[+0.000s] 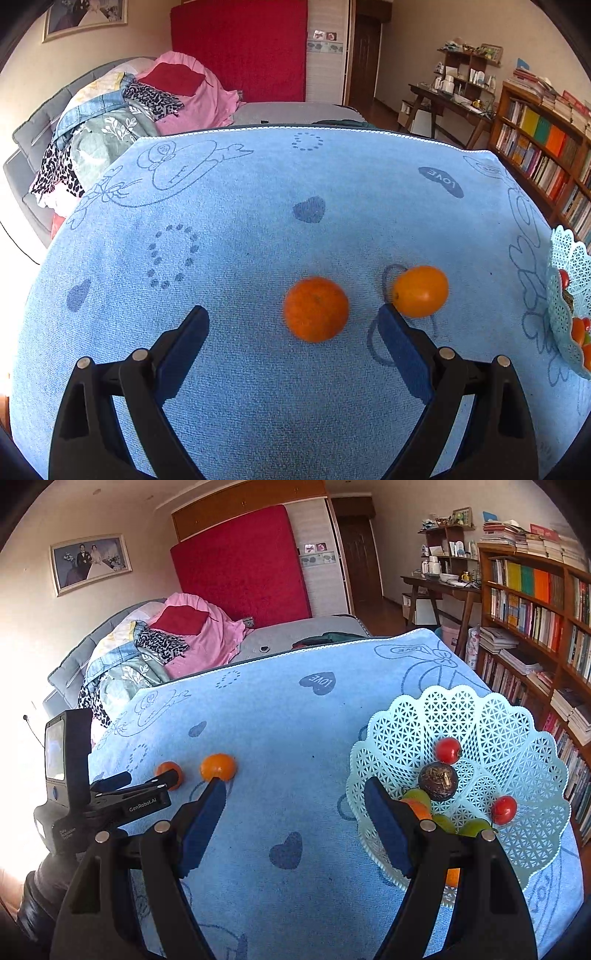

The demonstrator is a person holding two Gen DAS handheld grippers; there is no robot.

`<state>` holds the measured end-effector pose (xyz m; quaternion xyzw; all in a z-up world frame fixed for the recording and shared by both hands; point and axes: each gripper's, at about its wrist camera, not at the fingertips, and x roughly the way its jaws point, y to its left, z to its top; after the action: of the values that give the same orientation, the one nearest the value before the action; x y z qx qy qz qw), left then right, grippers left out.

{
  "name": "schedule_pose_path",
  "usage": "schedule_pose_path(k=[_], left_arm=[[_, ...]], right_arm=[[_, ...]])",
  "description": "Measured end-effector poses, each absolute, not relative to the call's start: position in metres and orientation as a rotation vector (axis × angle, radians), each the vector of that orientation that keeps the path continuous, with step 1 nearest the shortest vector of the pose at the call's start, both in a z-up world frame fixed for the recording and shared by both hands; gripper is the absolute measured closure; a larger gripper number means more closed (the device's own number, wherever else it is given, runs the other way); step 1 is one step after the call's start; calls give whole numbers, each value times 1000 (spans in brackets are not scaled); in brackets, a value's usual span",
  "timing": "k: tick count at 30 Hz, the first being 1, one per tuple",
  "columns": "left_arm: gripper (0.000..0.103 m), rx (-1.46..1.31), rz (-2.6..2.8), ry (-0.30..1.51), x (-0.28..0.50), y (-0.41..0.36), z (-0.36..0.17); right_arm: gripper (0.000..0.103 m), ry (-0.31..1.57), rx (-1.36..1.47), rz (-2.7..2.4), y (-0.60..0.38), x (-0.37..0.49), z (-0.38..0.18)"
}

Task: Organize fruits
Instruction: 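Move both open tools away from the basket toward the two loose oranges, then lower the left tool onto an orange and close it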

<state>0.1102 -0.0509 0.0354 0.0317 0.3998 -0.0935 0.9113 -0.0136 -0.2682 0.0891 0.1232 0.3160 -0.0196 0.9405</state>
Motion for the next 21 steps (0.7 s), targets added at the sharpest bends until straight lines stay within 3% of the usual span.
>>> schedule_pose_path(k=[21], left_arm=[[43, 49, -209, 855, 121, -50, 21]], right_arm=[[24, 701, 238, -24, -255, 10, 74]])
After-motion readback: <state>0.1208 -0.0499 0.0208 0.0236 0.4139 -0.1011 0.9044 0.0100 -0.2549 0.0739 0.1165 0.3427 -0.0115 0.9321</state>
